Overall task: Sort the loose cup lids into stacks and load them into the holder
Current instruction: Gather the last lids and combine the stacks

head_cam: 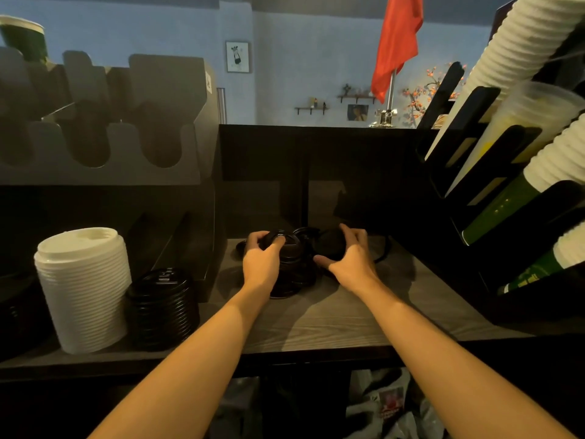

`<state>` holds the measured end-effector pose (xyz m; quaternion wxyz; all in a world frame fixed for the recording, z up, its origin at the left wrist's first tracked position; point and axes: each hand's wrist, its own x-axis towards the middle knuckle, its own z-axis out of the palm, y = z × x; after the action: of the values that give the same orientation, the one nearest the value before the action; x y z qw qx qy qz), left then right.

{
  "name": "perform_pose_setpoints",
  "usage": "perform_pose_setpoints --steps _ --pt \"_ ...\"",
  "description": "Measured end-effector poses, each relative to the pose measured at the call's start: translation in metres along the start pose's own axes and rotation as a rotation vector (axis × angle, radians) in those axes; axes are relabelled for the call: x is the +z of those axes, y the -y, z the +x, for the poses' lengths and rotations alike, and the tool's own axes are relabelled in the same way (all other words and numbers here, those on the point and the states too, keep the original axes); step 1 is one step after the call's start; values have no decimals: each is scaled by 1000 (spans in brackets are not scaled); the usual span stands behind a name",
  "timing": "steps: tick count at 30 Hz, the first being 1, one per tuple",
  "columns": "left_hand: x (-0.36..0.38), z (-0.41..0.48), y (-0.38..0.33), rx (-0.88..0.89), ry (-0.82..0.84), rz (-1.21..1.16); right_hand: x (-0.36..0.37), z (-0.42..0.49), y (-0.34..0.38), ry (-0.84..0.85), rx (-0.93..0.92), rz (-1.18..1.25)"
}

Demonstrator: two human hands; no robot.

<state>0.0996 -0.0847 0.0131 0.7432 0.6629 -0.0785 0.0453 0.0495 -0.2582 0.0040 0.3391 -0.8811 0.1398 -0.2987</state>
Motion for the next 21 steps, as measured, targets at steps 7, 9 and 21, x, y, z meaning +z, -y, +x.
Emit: perform_pose_setpoints --steps 7,9,21 --pt "-2 2 1 -20 -44 -70 -3 -7 5 -107 -156 137" --pt "-2 2 1 -10 -40 -94 -2 -9 5 -83 -142 193" --pt "-2 6 3 -56 -96 -171 -7 -11 4 -33 8 -45"
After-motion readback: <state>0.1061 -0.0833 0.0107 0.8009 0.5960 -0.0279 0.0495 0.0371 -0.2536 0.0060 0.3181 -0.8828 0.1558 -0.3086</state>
